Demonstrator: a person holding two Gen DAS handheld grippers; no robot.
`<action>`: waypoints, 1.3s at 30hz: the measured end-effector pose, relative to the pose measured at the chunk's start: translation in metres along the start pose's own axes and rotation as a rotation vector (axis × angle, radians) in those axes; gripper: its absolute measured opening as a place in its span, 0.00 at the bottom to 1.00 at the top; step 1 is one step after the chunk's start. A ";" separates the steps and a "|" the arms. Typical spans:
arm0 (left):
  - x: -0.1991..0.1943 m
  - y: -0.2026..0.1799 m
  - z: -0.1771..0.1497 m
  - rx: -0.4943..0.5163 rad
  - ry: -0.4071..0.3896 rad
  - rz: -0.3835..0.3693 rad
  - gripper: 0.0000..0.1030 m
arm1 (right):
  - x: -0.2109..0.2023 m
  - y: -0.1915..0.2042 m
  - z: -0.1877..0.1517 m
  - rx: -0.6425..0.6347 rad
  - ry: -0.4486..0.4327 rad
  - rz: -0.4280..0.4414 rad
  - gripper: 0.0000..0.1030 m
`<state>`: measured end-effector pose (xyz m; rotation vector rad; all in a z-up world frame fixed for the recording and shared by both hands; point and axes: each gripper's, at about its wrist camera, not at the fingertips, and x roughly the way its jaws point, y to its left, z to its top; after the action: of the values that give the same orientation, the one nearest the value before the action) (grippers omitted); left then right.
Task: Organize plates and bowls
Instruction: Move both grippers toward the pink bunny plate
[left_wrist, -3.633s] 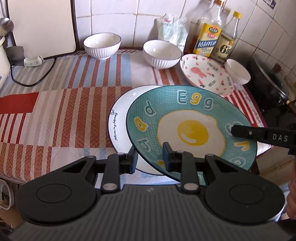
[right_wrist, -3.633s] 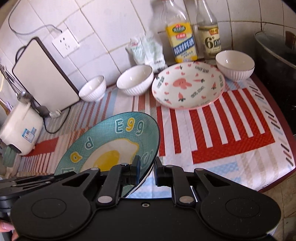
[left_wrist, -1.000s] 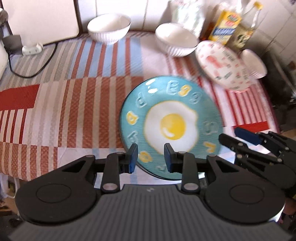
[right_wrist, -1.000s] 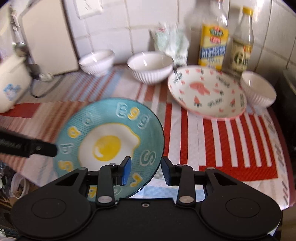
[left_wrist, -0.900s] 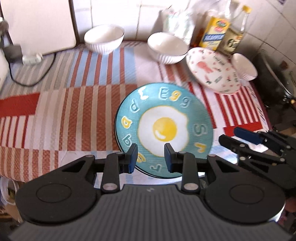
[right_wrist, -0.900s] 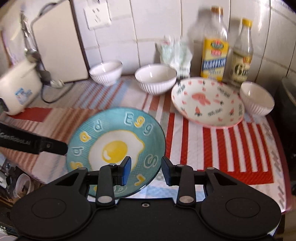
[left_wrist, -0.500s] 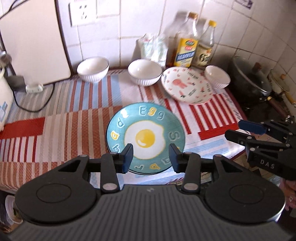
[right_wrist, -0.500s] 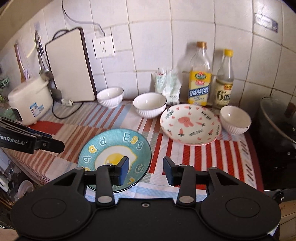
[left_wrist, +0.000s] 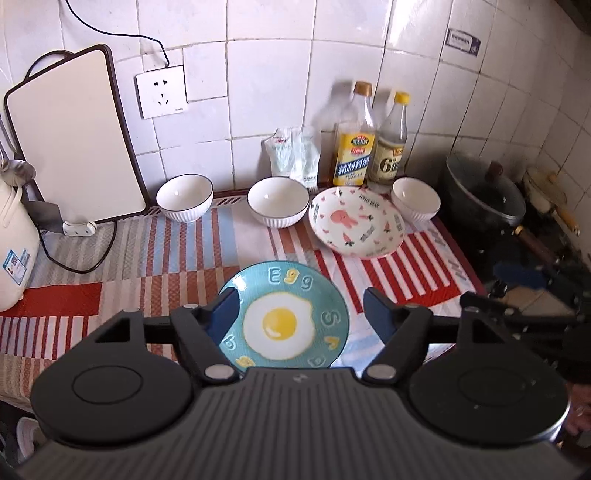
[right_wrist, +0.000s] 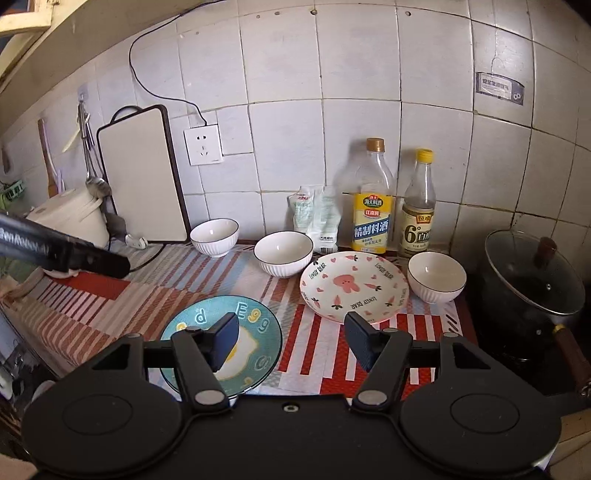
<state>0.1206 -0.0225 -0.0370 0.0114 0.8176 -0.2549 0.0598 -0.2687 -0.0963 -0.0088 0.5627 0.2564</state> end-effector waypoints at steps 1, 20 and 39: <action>0.000 0.000 0.002 -0.009 -0.006 -0.006 0.76 | 0.001 -0.001 0.000 0.003 -0.009 -0.003 0.67; 0.067 -0.020 0.047 -0.041 -0.105 -0.025 0.89 | 0.016 -0.043 0.034 -0.013 -0.095 -0.091 0.88; 0.300 -0.054 0.054 0.001 0.108 0.013 0.69 | 0.208 -0.155 0.020 0.215 0.096 0.091 0.85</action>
<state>0.3437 -0.1470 -0.2125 0.0320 0.9243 -0.2443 0.2774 -0.3672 -0.1988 0.2136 0.6850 0.2840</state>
